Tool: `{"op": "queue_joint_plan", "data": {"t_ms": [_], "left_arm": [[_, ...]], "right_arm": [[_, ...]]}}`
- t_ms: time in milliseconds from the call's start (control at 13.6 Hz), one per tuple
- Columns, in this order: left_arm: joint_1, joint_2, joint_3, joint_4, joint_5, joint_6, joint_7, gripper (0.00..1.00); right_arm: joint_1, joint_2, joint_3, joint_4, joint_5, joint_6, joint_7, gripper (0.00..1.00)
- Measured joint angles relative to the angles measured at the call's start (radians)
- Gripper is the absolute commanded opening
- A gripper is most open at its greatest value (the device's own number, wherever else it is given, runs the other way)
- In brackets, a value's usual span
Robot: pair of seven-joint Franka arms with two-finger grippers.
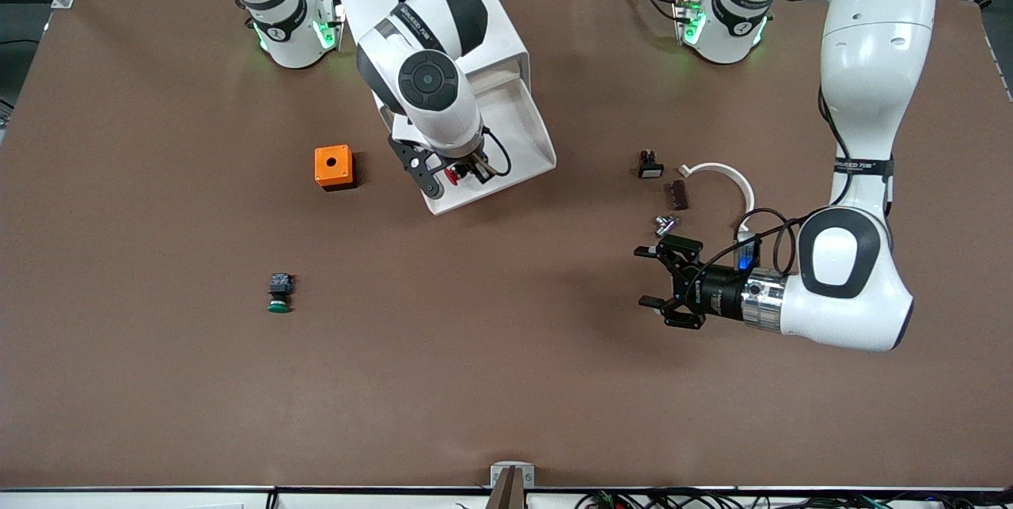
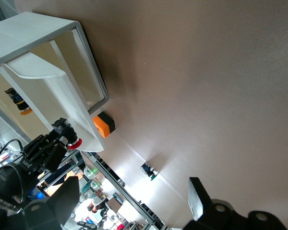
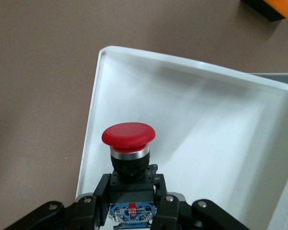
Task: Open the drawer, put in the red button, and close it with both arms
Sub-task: 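Carry the red button over the open drawer with the right gripper, then lower the red button into the drawer and open the right gripper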
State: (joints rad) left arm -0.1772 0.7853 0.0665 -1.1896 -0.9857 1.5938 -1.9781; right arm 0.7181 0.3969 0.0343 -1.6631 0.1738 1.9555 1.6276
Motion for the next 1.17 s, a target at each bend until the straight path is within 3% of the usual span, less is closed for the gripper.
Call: {"op": "queue_joint_plan", "data": {"t_ms": [220,587,954,1028,1174], "left_arm": [[-0.005,-0.022,0.043,0.003,0.009,0.000,0.094,1.00],[-0.028,-0.057,0.047,0.004,0.134,0.000,0.278,1.00],[-0.117,-0.062,0.042,0.005,0.424,-0.001,0.481,1.00],[-0.156,-0.070,0.042,0.005,0.494,0.000,0.516,1.00],[-0.230,-0.084,0.043,0.005,0.596,0.006,0.546,1.00]], "right_arm": [[0.016,0.001,0.000,-0.019,0.008,0.014,0.003,0.09],[0.033,0.005,0.000,-0.033,0.016,0.018,0.004,0.15],[0.035,0.023,0.000,-0.035,0.017,0.038,0.004,0.25],[0.036,0.026,0.000,-0.035,0.017,0.040,0.004,0.34],[0.039,0.029,0.000,-0.035,0.017,0.040,0.004,0.68]]}}
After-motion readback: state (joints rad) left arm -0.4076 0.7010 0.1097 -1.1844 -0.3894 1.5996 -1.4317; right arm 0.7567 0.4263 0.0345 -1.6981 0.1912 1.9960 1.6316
